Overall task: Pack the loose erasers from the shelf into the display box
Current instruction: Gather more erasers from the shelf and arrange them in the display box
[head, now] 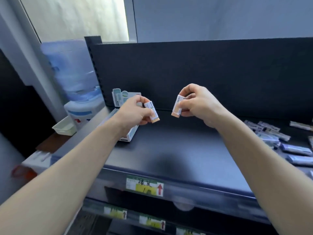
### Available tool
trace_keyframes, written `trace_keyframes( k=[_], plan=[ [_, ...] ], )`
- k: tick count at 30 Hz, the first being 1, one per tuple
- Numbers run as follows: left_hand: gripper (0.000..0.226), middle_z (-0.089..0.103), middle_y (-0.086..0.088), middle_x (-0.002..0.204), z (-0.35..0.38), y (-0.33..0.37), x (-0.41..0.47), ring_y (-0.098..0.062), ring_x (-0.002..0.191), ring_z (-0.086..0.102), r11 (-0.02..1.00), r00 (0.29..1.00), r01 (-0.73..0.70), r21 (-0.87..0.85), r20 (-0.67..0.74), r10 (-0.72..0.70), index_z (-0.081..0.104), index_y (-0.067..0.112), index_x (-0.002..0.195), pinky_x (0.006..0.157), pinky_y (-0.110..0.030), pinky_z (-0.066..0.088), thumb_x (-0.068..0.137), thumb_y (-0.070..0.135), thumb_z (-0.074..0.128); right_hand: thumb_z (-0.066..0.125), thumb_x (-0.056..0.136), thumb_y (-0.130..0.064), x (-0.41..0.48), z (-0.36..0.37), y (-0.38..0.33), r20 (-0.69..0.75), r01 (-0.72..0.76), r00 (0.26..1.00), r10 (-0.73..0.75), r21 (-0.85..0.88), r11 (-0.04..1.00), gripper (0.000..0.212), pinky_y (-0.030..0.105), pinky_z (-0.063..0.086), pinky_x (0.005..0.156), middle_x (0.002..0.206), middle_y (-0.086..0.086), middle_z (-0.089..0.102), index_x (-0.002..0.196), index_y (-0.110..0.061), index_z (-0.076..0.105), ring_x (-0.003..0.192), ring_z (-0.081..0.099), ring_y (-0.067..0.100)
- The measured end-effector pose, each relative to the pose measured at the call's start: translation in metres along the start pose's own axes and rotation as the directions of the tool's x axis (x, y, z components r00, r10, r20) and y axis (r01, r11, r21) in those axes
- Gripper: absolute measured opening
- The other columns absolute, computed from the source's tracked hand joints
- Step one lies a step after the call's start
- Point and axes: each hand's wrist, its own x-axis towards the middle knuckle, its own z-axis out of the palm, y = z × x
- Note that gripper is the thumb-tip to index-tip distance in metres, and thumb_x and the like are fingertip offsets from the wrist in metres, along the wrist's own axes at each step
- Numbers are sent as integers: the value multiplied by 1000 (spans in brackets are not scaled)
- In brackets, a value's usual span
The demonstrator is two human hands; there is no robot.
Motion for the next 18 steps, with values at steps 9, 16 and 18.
trace_keyframes(
  k=[9, 16, 18],
  plan=[
    [28, 63, -24, 101, -107, -31, 28, -30, 84, 69, 997, 997, -21, -70, -69, 16, 45, 12, 85, 56, -22, 55, 82, -10, 61, 59, 85, 1, 44, 108, -36, 20, 85, 996, -83, -111, 990, 19, 44, 57, 78, 79, 3, 60, 95, -15, 60, 73, 60, 20],
    [21, 66, -16, 97, -132, -52, 51, -27, 89, 68, 999, 1000, 15, -47, -5, -15, 51, 10, 92, 76, -33, 58, 83, -1, 66, 64, 80, 2, 67, 140, -39, 21, 96, 995, -93, -237, 967, 20, 24, 47, 62, 83, -1, 63, 89, -16, 58, 72, 57, 15],
    [16, 67, -14, 95, -133, -55, 55, -24, 85, 67, 999, 1000, 14, -36, 6, -14, 53, 9, 93, 74, -30, 58, 85, 1, 65, 65, 79, 1, 72, 144, -38, 34, 98, 995, -92, -275, 956, 20, 22, 45, 62, 83, -2, 64, 88, -17, 60, 72, 57, 13]
  ],
)
